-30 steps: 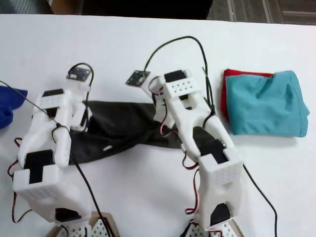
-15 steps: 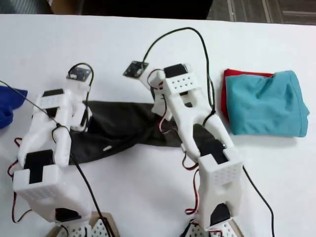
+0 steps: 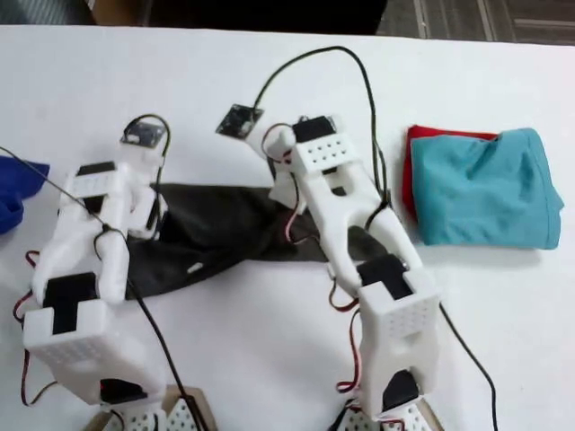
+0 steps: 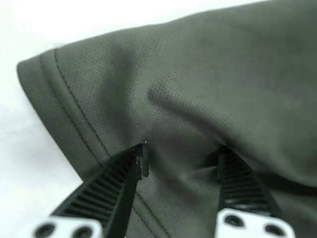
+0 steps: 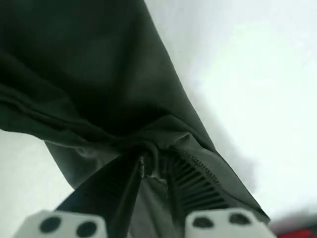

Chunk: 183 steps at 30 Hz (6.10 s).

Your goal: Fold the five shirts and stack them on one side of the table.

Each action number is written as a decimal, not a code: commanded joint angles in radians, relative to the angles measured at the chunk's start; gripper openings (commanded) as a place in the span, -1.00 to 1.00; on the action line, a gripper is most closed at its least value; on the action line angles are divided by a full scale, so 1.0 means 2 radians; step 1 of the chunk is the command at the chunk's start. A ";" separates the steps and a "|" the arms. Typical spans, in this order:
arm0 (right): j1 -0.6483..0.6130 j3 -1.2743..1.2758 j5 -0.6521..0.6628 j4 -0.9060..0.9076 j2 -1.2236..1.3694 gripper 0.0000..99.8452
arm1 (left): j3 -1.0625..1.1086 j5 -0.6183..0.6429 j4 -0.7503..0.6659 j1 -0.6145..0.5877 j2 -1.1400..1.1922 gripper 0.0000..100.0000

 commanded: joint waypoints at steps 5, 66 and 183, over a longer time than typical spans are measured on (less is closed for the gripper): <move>0.020 -0.036 -0.002 0.019 -0.038 -0.50 | -0.001 0.002 -0.017 0.008 0.001 -0.51; 0.142 -0.036 -0.022 0.000 -0.005 -0.47 | -0.001 0.002 -0.017 0.008 0.001 -0.51; 0.202 0.801 -0.141 -0.434 -0.600 -0.58 | -0.244 0.006 0.208 0.267 -0.008 -0.62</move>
